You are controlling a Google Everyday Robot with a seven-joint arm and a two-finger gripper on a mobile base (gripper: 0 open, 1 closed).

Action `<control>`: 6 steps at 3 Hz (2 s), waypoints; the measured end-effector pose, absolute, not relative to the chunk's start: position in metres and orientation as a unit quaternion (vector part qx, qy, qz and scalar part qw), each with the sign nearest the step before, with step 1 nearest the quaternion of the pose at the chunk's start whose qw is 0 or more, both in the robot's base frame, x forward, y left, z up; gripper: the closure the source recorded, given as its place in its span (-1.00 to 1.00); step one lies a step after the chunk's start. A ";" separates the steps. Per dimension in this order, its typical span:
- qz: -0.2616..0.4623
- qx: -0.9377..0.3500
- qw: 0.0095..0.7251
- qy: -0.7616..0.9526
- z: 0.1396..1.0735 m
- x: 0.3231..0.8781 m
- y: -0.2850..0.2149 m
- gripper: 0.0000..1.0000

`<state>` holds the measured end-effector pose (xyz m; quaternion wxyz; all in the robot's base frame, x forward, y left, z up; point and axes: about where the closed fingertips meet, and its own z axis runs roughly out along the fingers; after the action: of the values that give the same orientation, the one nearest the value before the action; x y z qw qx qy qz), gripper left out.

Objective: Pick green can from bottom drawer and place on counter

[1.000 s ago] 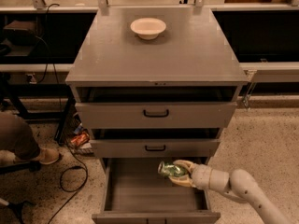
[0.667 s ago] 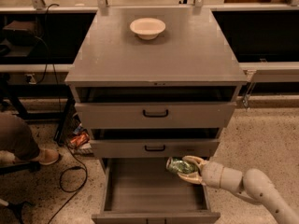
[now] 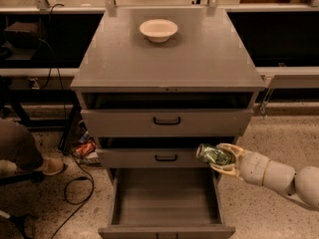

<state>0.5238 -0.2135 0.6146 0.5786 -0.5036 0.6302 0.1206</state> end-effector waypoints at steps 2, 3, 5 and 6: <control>0.120 -0.505 0.574 0.634 0.642 0.530 -0.224 1.00; 0.106 -0.503 0.590 0.623 0.691 0.536 -0.236 1.00; 0.050 -0.511 0.635 0.577 0.791 0.549 -0.246 1.00; 0.050 -0.511 0.635 0.577 0.791 0.549 -0.246 1.00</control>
Offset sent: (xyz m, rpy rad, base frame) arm 0.0156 -0.0306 0.0685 -0.0226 0.0226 -0.0164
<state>0.5492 -0.2458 0.7915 0.6353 -0.5112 0.5767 0.0500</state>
